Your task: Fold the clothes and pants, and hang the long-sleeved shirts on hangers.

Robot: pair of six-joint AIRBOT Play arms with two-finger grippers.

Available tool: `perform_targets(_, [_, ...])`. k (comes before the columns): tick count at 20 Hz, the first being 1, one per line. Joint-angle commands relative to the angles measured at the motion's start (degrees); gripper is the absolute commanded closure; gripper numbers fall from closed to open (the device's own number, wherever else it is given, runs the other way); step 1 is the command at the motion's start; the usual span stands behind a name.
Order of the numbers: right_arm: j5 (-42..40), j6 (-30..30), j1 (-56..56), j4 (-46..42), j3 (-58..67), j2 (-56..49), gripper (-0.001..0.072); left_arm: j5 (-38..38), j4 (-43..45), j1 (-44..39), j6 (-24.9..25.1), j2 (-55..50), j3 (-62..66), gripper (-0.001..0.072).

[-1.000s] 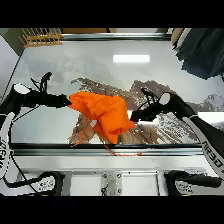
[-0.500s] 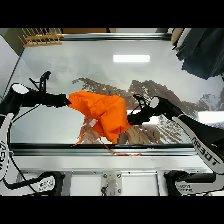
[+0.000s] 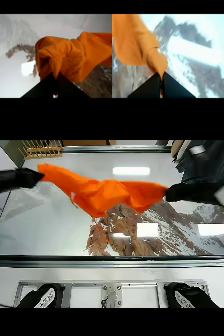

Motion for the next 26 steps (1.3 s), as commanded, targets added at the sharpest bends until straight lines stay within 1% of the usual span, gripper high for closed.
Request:
perform_targets(1, [-2.34,2.38,-2.8,-1.92,2.93,13.57,0.0706,0.42,-0.42,-2.16,-0.52,9.44,5.95,0.0695])
perform_targets(4, [-2.89,4.44,-3.06,-2.08,2.93,20.2,0.0706,5.75,-0.26,-5.77,-0.5,15.63,4.66,0.0695])
perform_targets(6, [-2.78,4.55,-3.06,-2.29,2.93,22.51,0.0706,9.46,-0.22,-6.4,-0.52,18.23,1.92,0.0695])
perform_targets(9, [0.61,6.08,-3.06,-2.38,2.91,23.71,0.0706,10.58,-0.24,-6.4,-0.76,19.34,-4.24,0.0695])
perform_targets(10, [3.3,6.16,-3.06,-2.29,2.86,23.61,0.0706,10.51,-0.28,-6.4,-2.21,18.58,-6.6,0.0695])
perform_targets(13, [14.45,11.26,-3.06,-2.29,1.16,21.11,0.0706,9.75,-0.28,-6.4,-6.45,12.85,-11.98,0.0695])
perform_targets(15, [19.04,15.72,-3.04,-2.23,-2.62,18.73,0.0706,8.24,-0.33,-6.43,-7.08,5.49,-13.79,0.0695])
perform_targets(17, [19.06,17.81,-2.95,-1.84,-8.0,15.82,0.0706,7.61,-0.35,-6.4,-7.21,-3.06,-13.81,0.0695])
perform_targets(18, [17.66,17.84,-2.95,-1.88,-10.54,14.21,0.0706,7.8,-0.44,-6.4,-8.07,-7.8,-13.09,0.0691])
perform_targets(19, [15.37,17.84,-2.97,-1.88,-12.79,12.41,0.0706,7.96,-0.44,-6.4,-10.6,-12.76,-11.19,0.0449])
perform_targets(20, [13.2,17.84,-2.97,-1.88,-13.99,10.67,0.0706,7.34,-0.39,-6.32,-14.21,-17.09,-8.5,0.0099])
perform_targets(21, [11.67,17.84,-2.97,-1.88,-14.16,8.76,0.0706,5.97,-0.42,-5.6,-17.4,-20.74,-5.51,0.0025])
perform_targets(22, [10.45,17.86,-2.97,-1.84,-14.16,7.54,0.0706,3.54,-0.39,-4.59,-18.67,-23.56,-2.54,0.0031])
perform_targets(24, [9.53,17.86,-2.97,-1.84,-14.16,6.56,0.0706,-1.38,-0.44,-2.97,-19.15,-25.59,-0.09,0.0031])
perform_targets(26, [9.62,17.84,-2.97,-1.86,-14.19,6.45,0.0706,-3.56,-0.26,-3.5,-18.43,-22.6,-4.96,0.0031])
